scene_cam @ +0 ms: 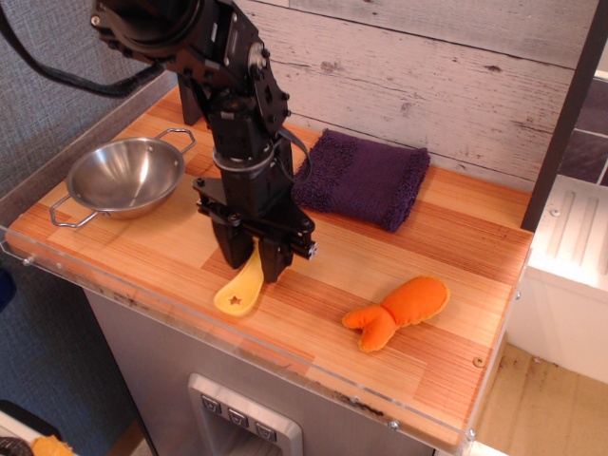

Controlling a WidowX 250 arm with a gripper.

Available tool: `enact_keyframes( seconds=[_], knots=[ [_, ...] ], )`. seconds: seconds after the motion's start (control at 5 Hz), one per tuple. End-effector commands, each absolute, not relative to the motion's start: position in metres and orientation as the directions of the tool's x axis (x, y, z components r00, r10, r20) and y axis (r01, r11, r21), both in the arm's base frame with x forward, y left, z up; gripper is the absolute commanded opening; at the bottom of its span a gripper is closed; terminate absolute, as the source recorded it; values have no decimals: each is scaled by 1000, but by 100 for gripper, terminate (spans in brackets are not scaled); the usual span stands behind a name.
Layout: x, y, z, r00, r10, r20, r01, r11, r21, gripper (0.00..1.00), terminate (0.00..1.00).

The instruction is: Move the yellow brush and place it on the edge of the table.

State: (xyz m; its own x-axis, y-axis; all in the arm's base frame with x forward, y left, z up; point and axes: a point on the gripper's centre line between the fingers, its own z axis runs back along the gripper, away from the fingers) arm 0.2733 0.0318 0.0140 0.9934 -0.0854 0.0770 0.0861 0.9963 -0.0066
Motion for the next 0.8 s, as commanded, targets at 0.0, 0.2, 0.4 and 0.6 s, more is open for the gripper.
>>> enact_keyframes(
  seconds=[0.0,0.2,0.4,0.6],
  knots=[
    [271,21,67,966,-163,200,157,986,49,100,0],
    [261,32,98,961,-130,243,122,991,46,100,0],
    [261,41,100,979,-59,194,57,998,13,100,0],
    [264,44,90,995,-9,100,13,999,-42,100,0]
  ],
)
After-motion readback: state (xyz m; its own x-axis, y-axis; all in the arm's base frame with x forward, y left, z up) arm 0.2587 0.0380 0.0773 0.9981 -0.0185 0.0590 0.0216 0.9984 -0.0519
